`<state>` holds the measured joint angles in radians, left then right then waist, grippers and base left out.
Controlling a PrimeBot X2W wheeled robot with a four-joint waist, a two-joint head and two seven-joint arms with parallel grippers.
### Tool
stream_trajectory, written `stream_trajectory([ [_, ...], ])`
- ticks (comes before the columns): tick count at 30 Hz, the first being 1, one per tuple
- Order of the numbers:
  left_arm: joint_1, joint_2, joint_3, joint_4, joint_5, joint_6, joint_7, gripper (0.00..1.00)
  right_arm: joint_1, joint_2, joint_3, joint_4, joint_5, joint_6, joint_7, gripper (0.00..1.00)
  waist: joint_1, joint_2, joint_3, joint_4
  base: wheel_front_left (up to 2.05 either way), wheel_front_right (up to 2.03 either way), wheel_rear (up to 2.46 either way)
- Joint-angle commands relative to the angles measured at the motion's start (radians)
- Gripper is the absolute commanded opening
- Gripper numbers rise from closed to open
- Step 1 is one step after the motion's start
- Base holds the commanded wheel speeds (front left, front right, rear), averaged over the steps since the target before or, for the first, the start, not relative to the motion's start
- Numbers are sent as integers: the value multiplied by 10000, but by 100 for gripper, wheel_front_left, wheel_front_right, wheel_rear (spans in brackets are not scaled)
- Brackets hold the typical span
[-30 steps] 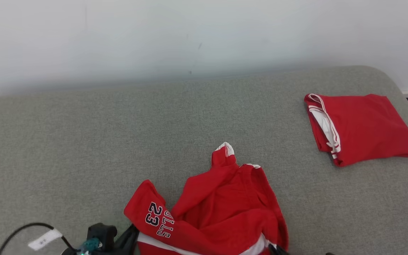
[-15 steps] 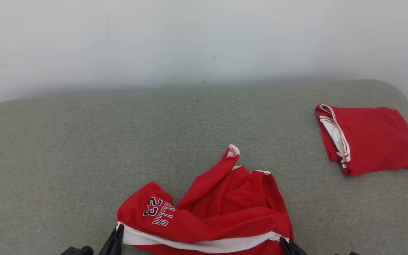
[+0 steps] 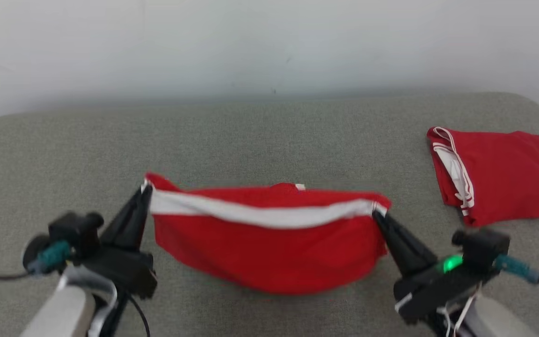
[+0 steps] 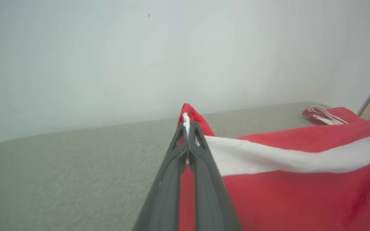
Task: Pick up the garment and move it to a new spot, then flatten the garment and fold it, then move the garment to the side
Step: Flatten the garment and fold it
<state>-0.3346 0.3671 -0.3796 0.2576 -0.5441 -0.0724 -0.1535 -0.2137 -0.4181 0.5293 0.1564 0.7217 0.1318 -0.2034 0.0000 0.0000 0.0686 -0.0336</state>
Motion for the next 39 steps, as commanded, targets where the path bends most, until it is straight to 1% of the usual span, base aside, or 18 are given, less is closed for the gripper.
stream_trajectory([
  [1,-867,193,29,102,19,-152,253,0,-772,-76,-8,71,430,-20,163,0,0,0,520,26,0,0,0],
  [4,-2632,307,-38,447,-125,-375,889,0,-2482,-215,55,357,1146,-20,655,0,0,0,1093,94,0,0,0],
  [6,-3971,531,-231,720,126,-464,1287,0,-3730,-253,84,587,1548,-20,956,0,0,0,1527,124,0,0,0],
  [7,-4650,503,-285,849,62,-506,1484,0,-4411,-230,68,724,1809,-20,1122,0,0,0,1776,137,0,0,0],
  [9,-5921,250,-211,1277,-353,-544,1677,0,-5682,-89,-12,1139,2284,-20,1352,0,0,0,2202,176,0,0,0],
  [10,-6575,235,-196,1543,-497,-564,1833,0,-6347,-50,-34,1372,2484,-20,1490,0,0,0,2448,182,0,0,0],
  [15,-9580,113,-502,2808,-647,-575,2049,0,-9390,156,36,2643,2920,-20,1761,0,0,0,3387,198,0,0,0],
  [17,-10519,-5,-347,3438,-895,-574,2001,0,-10360,228,28,3132,3150,-20,1833,0,0,0,3682,185,0,0,0],
  [19,-11426,-92,-303,4023,-899,-568,1944,0,-11286,225,192,3555,3111,-20,1818,0,0,0,3926,185,0,0,0],
  [23,-13052,-412,1,5266,-1039,-401,1825,0,-12836,266,471,4299,3213,-20,1778,0,0,0,4314,198,0,0,0],
  [27,-14144,-582,2,6253,-890,-353,1568,0,-13913,290,799,5052,3193,-20,1584,0,0,0,4606,225,0,0,0],
  [31,-14741,-721,-54,7033,-874,-394,1234,0,-14471,320,1167,5586,3374,-20,1317,0,0,0,4712,283,0,0,0],
  [36,-14799,-869,-133,7606,-1047,-509,845,0,-14503,276,1674,5736,3563,-20,1017,0,0,0,4736,337,0,0,0],
  [39,-14465,-916,-267,7861,-1074,-547,484,0,-14195,131,2092,5701,3784,-20,761,0,0,0,4657,354,0,0,0],
])
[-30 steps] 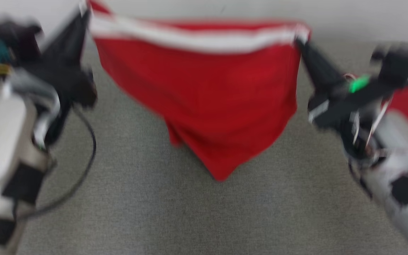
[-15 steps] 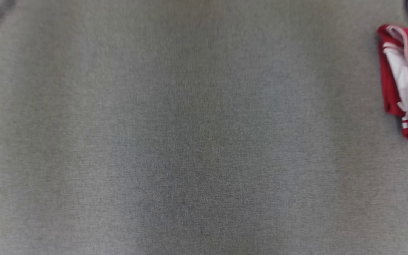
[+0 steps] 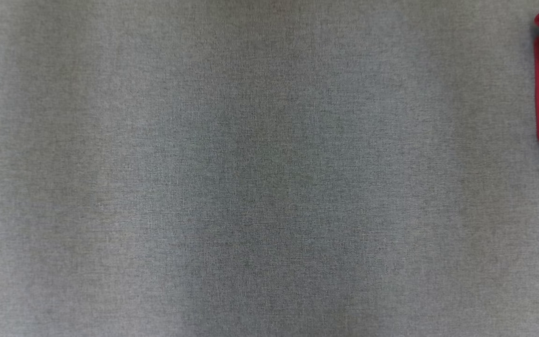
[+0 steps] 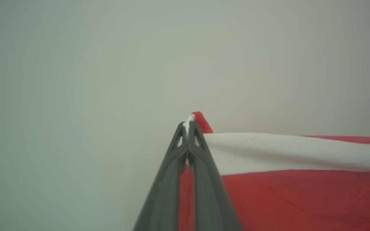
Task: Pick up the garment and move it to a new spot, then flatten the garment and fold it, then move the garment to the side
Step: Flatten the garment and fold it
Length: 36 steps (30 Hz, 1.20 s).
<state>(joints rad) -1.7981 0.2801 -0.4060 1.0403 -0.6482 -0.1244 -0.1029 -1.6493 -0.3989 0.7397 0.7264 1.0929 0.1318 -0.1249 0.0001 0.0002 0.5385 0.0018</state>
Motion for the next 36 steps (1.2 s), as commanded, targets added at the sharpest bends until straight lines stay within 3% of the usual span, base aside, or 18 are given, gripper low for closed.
stream_trajectory([
  [1,299,-61,12,30,-112,-45,-218,0,279,-127,117,-35,158,-20,-123,0,-1,-2,-93,6,0,0,0],
  [7,1940,-137,-44,-634,-1017,-57,-1065,0,1612,-699,1215,-1000,681,-20,-773,0,-1,-2,-807,-13,0,0,0],
  [14,5955,273,449,-2775,-2265,-51,-1564,0,4416,-1705,2035,-2811,1495,-20,-1329,0,-1,-2,-2178,-157,0,0,0],
  [16,7302,227,744,-3605,-2556,46,-1608,0,5376,-2079,1972,-3328,1733,-20,-1383,0,-1,-2,-2543,-105,0,0,0],
  [21,10907,-33,1128,-6017,-2823,823,-1620,0,7983,-2699,1219,-4613,1685,-20,-1405,0,-1,-2,-3180,34,0,0,0],
  [28,15103,-373,1382,-8217,-2747,1670,-1623,0,11510,-2701,661,-5702,771,-20,-1404,0,-1,-2,-3715,-29,0,0,0],
  [36,17839,-754,1989,-8445,-2323,1696,-1628,0,14483,-2359,336,-5970,-55,-20,-1406,0,-1,-2,-4346,86,0,0,0],
])
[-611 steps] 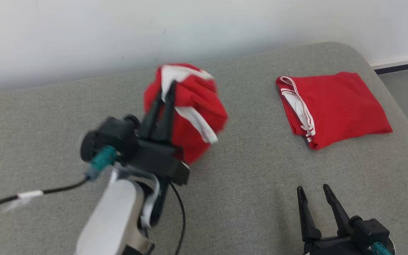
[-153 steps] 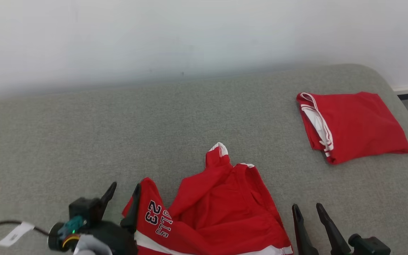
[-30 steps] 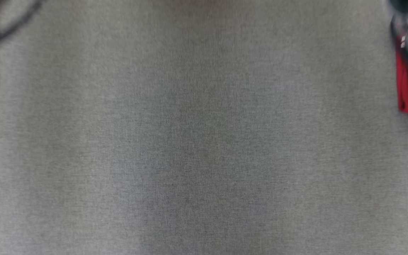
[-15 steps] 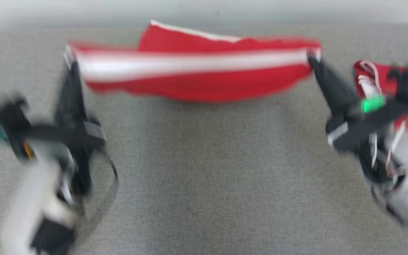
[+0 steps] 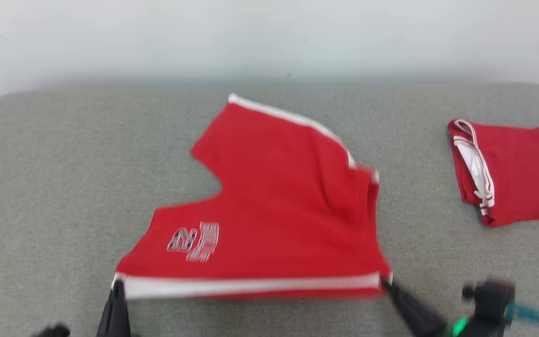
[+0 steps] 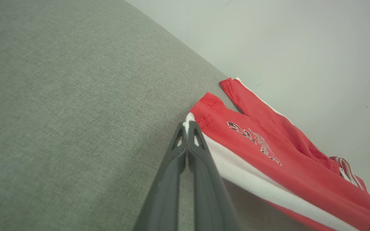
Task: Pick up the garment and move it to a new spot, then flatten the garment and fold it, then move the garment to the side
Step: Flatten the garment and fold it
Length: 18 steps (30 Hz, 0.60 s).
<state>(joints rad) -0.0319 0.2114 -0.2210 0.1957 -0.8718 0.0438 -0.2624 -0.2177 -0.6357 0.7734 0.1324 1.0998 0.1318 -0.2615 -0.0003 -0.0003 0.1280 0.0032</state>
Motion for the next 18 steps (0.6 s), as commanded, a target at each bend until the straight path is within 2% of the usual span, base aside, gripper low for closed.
stream_trajectory([
  [1,421,-205,310,9,-129,-59,-31,0,491,42,9,-48,-164,-20,-42,0,3,3,-327,87,0,0,0],
  [4,924,-166,594,216,220,-442,-31,0,1377,76,-20,-18,-526,-20,-41,0,3,3,-542,139,0,0,0],
  [10,1402,-354,1135,689,637,-923,-33,0,2420,255,234,-6,-885,-20,-41,0,3,3,-678,132,0,0,0],
  [18,1259,-597,1779,918,1462,-1344,-32,0,2464,562,382,-224,-1093,-20,-42,0,3,3,-757,-189,0,0,0],
])
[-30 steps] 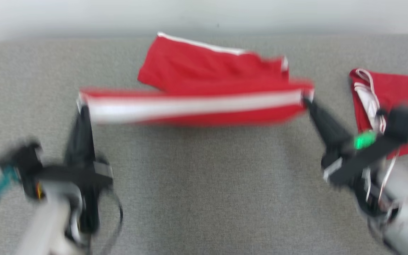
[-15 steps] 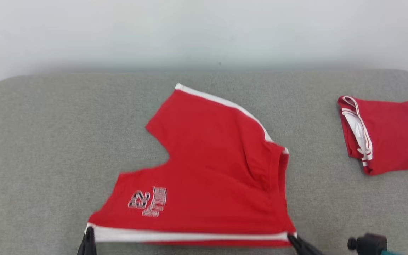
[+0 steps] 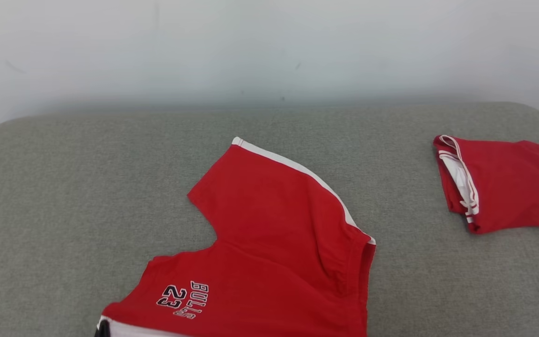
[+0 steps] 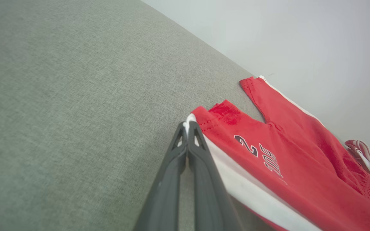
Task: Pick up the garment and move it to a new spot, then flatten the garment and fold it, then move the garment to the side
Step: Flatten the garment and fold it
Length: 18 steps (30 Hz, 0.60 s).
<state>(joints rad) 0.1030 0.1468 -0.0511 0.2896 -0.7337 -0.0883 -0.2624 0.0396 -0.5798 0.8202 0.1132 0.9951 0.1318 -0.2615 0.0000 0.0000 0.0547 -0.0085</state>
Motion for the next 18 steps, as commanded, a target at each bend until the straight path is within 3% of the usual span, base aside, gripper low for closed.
stream_trajectory([
  [1,-234,82,136,-80,179,-63,-32,0,-181,37,-175,-125,-48,-20,-42,0,0,0,-19,-135,0,0,0],
  [8,-1823,802,-156,-419,797,-163,337,0,-908,348,-876,-945,436,-21,-40,0,0,0,296,-685,0,0,0],
  [13,-3837,1447,-515,-395,1138,-219,1311,0,-1785,587,-1303,-1063,879,-21,-41,0,0,0,908,-1129,0,0,0],
  [18,-5902,1970,-860,518,1271,-290,2324,0,-2919,987,-1367,-718,1057,-21,-41,0,0,0,1789,-1710,0,0,0],
])
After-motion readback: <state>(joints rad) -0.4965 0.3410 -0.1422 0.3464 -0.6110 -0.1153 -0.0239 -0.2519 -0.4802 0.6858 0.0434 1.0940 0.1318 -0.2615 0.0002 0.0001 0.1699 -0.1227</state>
